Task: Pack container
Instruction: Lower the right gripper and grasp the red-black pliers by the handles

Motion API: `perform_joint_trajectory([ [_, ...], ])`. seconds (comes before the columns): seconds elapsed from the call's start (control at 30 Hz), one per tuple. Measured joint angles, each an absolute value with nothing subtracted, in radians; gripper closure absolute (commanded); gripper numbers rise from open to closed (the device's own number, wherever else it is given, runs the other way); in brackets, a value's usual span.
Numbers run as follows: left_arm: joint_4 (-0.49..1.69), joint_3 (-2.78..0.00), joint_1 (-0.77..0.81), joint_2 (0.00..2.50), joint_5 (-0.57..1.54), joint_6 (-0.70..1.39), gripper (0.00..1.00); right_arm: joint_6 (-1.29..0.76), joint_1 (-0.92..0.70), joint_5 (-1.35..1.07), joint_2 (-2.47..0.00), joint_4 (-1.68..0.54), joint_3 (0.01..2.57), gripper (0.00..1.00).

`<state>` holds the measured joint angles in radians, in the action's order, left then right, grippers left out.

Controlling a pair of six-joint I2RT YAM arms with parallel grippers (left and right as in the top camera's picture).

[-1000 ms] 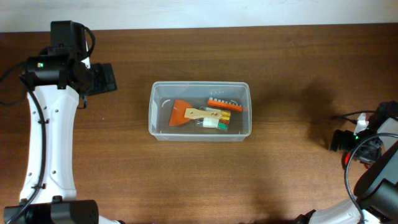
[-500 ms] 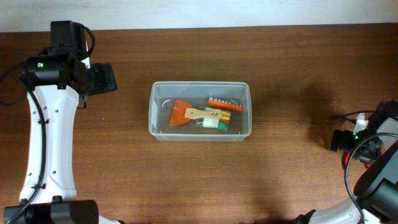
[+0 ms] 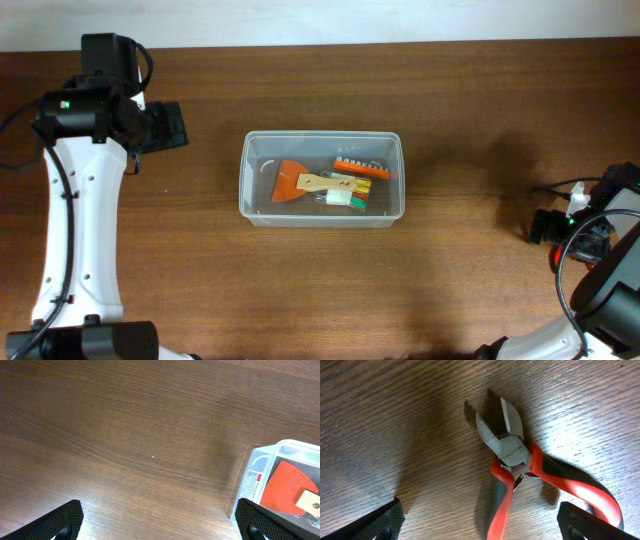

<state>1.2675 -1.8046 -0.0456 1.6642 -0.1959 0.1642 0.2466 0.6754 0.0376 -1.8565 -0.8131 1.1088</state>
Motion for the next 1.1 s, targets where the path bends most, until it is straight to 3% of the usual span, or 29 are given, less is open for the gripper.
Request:
perform_joint_trajectory([
  [0.4,1.267,-1.805,-0.046,1.664,-0.196,0.164,0.01,0.247,0.675,0.026,-1.863,-0.812,1.111,0.01],
  [0.57,1.267,-1.805,-0.046,1.664,-0.196,0.164,0.01,0.247,0.675,0.013,-1.865,-0.808,1.111,0.22],
  [0.7,1.267,-1.805,-0.046,1.664,-0.196,0.164,0.01,0.245,0.675,-0.001,-1.867,-0.805,1.111,0.3],
  [0.87,1.267,-1.805,-0.046,1.664,-0.196,0.164,0.01,0.238,0.675,-0.001,-1.867,-0.805,1.111,0.51],
  [1.1,1.267,-1.805,-0.046,1.664,-0.196,0.164,0.01,0.234,0.674,-0.002,-1.867,-0.802,1.111,0.62],
])
